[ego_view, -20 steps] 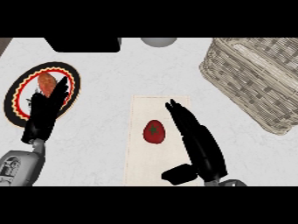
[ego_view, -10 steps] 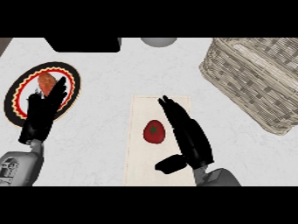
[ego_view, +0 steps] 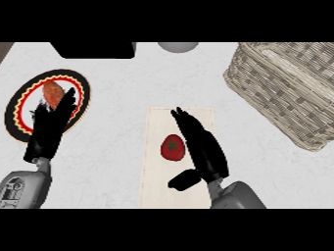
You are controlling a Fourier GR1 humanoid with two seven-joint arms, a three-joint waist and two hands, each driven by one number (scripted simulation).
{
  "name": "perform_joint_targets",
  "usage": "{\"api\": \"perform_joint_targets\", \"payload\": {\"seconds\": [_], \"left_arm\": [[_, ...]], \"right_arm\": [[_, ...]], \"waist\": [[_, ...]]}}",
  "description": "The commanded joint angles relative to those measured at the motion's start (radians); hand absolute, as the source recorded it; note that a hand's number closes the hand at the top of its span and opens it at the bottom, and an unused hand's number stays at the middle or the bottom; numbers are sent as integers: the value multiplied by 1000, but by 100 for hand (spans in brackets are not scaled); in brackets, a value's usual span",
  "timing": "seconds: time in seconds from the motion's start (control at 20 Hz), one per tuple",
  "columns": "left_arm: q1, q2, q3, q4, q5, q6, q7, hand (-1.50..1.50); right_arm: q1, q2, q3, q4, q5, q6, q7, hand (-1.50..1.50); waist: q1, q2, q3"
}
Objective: Pick the tomato from the placemat and place it in the basket
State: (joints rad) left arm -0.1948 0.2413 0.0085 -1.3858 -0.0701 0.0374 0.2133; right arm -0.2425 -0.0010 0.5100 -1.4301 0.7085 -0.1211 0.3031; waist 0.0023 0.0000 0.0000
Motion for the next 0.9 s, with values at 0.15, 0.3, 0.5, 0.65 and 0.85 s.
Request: {"api": "perform_joint_targets", "payload": {"seconds": [0.15,0.3,0.5,0.65,0.85], "left_arm": [[-69,1,57,66,-12,-36,-16,0],[25,-8,36,-45,-11,-60,22,0],[-7,-28,52,33,-35,-44,-53,0],[-64,-30,41,39,-48,-44,27,0],[-51,-12,76,61,-31,-61,-20,0]], "right_arm": [[20,1,18,56,-15,-61,-49,-150],[-67,1,-36,144,-58,-54,-73,-150],[-18,1,78,168,-34,-140,-64,-150],[-124,1,34,191,2,-76,-45,150],[-115,1,105,239,85,-196,-52,150]], "waist": [[-3,0,0],[2,0,0],[0,0,0],[-2,0,0],[1,1,0]]}}
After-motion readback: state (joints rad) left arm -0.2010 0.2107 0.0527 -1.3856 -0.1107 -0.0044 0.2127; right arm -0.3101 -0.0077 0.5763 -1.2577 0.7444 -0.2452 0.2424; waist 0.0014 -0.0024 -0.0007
